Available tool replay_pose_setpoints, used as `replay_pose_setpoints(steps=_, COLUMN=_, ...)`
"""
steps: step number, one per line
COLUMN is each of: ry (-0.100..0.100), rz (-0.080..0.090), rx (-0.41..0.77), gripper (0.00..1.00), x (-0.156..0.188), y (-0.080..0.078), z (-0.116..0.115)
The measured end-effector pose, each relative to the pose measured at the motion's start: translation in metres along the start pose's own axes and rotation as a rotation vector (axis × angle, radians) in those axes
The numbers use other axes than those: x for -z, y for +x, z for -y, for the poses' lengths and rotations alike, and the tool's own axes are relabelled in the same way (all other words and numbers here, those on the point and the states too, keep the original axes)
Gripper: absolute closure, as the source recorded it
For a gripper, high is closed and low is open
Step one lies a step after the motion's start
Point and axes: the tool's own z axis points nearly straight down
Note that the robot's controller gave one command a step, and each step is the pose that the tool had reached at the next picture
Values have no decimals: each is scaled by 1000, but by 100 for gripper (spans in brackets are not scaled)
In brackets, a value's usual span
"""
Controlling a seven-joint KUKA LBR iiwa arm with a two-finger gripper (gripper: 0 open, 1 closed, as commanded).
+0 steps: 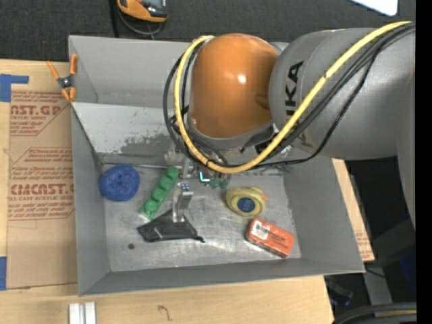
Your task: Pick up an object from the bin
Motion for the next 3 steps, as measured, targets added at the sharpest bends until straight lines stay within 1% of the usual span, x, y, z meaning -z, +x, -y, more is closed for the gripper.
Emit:
replay_pose_setpoints(steps=1, ry=-1, rz=7, rx=-1, gripper=0, x=4, y=-2, z=1)
replay_pose_setpoints(steps=2, ry=-5, rz=16, rx=9, gripper=0, x=-32, y=3, z=29)
replay_pose_setpoints(steps=3, ry=-1, rz=12, rx=-10, gripper=0, x=-93, y=-8, z=48)
